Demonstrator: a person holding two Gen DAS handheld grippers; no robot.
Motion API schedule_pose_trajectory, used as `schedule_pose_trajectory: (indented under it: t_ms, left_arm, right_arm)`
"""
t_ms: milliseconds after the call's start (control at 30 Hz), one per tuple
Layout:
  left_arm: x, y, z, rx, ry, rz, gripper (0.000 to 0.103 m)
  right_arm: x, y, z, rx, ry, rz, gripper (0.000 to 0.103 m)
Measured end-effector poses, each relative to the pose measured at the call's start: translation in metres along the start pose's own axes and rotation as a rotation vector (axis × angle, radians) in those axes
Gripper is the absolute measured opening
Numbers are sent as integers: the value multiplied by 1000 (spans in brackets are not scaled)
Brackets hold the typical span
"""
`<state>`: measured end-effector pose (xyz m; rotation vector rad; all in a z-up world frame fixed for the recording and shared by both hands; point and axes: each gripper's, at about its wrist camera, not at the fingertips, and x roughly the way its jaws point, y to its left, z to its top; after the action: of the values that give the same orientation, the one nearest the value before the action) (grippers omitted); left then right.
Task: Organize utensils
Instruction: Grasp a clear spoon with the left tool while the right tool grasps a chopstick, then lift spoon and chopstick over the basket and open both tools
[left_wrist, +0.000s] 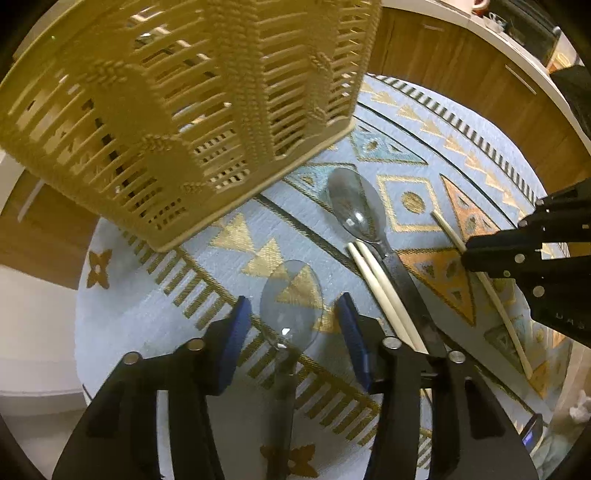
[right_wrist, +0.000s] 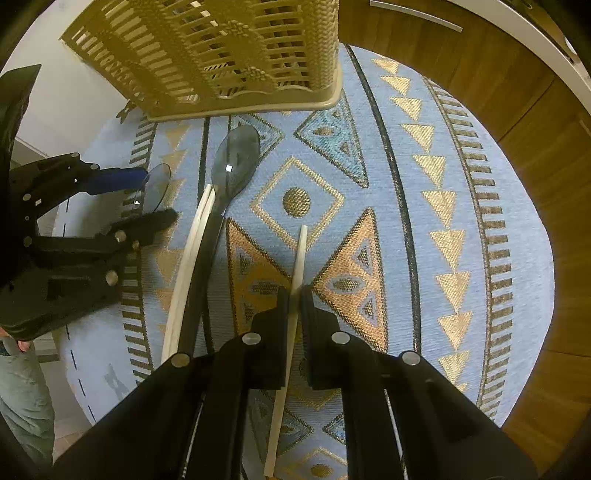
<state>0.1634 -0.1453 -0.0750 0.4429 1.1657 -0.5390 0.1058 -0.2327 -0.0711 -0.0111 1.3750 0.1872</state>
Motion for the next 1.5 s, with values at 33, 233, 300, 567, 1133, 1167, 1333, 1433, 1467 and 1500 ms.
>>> schedule_pose_trajectory:
  t_ms: [33, 233, 300, 567, 1133, 1167, 1333, 1433, 1467, 1500]
  left_arm:
    - [0, 3, 0, -8, -1, -2, 39]
    - [-6, 10, -3, -53, -28, 0, 31]
    - [-7, 12, -5, -64, -39, 3, 31]
    - [-28, 32, -24, -119, -99, -42, 31]
    - [-118, 37, -48, -163, -418, -126, 31]
    - [-128, 36, -52, -156, -451, -122, 31]
    - [-164, 36, -58, -160, -603, -130, 31]
    - [-182, 38, -56, -185, -715, -134, 31]
    - [-188, 40, -55, -199, -743, -137, 31]
    - [-195, 45, -53, -222, -779, -145, 31]
  right_arm:
    - [1, 1, 0, -1, 4, -3, 6]
    - [2, 8, 4, -13, 29, -23, 7]
    - [3, 8, 3, -11, 35, -15, 8]
    - [5, -2, 11, 7, 50, 18, 12]
    - [-17, 5, -16, -58, -113, 29, 4]
    - [-23, 3, -18, -57, -139, 47, 4]
    - [-70, 1, -33, -100, -355, 161, 5]
    - [-105, 3, -38, -131, -503, 238, 4]
    - [-118, 4, -39, -140, -553, 258, 4]
    - [-133, 6, -39, -146, -617, 268, 4]
